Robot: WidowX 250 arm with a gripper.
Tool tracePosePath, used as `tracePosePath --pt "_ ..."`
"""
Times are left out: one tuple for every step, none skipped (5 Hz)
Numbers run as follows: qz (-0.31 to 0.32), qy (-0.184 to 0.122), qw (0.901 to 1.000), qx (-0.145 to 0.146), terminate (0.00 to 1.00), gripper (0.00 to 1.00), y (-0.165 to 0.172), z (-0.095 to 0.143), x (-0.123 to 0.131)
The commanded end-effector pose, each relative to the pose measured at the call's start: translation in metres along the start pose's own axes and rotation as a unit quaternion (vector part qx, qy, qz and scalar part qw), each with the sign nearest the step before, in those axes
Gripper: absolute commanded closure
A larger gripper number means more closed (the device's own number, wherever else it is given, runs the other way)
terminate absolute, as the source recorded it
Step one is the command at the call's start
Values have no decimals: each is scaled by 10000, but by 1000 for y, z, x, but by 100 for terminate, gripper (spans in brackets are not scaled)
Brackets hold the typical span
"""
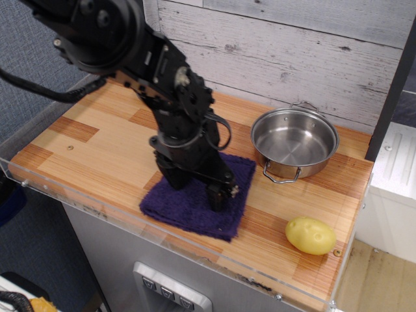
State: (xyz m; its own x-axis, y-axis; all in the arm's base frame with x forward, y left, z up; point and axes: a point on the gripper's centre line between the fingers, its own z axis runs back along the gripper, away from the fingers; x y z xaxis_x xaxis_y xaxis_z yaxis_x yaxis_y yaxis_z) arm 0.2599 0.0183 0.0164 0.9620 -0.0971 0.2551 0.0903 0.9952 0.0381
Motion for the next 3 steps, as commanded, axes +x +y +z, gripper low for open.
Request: tracePosePath --pt "383 123 9988 270 0 0 44 0 -12" --pt "587 183 9973 404 0 0 70 3 -18" --pt "799 139 9953 538 0 0 94 11 -20"
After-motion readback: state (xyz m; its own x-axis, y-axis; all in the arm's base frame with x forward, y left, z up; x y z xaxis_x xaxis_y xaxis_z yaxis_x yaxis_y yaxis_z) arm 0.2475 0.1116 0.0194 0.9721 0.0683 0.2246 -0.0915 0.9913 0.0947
